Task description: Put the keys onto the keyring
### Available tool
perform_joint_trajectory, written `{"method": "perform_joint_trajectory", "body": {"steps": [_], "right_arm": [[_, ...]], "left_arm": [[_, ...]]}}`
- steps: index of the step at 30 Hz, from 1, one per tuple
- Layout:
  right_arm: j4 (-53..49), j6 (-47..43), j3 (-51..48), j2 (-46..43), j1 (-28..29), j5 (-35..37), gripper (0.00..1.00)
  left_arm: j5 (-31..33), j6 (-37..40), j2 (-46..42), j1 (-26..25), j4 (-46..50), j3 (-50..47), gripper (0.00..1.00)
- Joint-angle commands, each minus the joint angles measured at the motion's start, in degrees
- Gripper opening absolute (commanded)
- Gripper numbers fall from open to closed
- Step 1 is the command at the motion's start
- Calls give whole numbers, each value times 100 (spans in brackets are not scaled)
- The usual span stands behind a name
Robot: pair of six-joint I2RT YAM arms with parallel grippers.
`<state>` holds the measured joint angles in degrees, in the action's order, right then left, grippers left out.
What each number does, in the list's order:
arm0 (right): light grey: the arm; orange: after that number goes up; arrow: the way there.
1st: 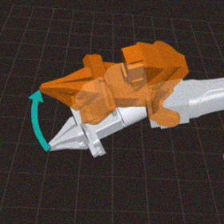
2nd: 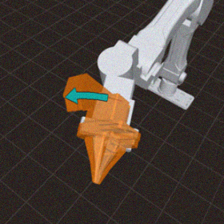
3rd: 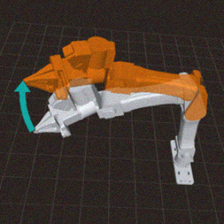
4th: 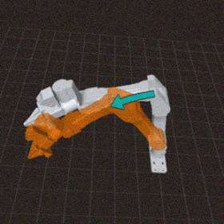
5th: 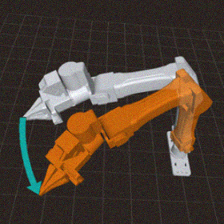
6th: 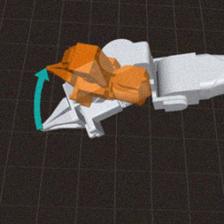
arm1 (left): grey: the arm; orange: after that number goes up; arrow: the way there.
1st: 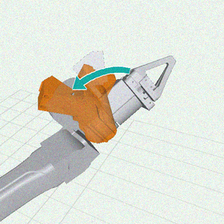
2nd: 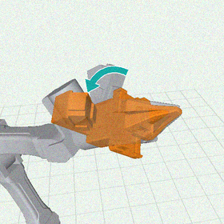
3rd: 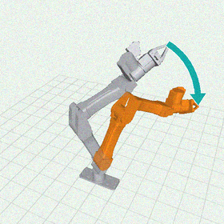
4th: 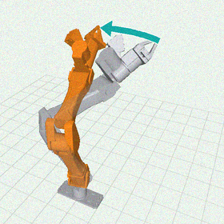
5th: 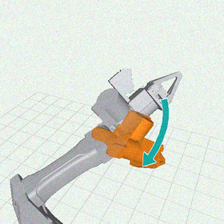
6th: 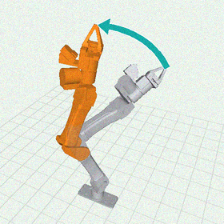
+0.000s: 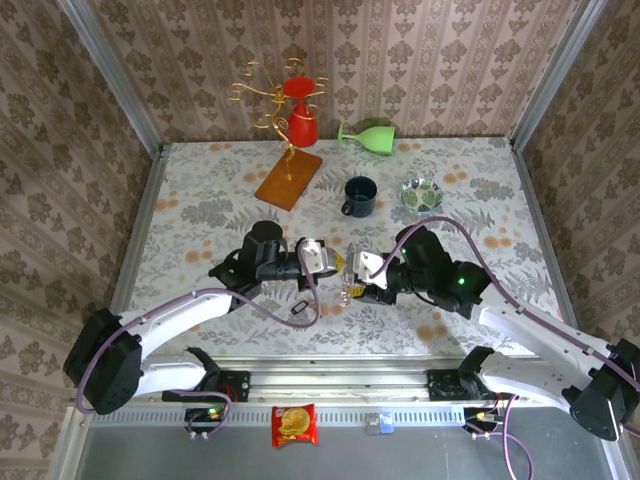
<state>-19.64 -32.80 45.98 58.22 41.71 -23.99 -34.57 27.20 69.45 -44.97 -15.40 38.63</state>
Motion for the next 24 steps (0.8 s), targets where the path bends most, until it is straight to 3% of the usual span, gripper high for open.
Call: {"method": "perform_joint_trajectory", "body": {"steps": [1, 5, 12, 15, 20, 24], "right_arm": [[-343, 56, 168, -155, 143, -89, 39], [-351, 164, 124, -250, 213, -136, 39], [776, 476, -494, -1041, 89, 1290, 39], [705, 613, -491, -1053, 108, 1309, 39], [737, 1100, -617, -928, 260, 931, 38], [713, 1237, -731, -648, 604, 929, 38]], "left_arm": [[275, -56, -177, -23, -154, 48, 0], [253, -94, -201, -26, -193, 22, 0], [355, -74, -387, -19, -375, -211, 0], [528, -120, -478, -4, -369, -280, 0], [1195, -293, -737, 44, -377, -421, 0], [2090, -576, -1025, 218, -459, -644, 0]]}}
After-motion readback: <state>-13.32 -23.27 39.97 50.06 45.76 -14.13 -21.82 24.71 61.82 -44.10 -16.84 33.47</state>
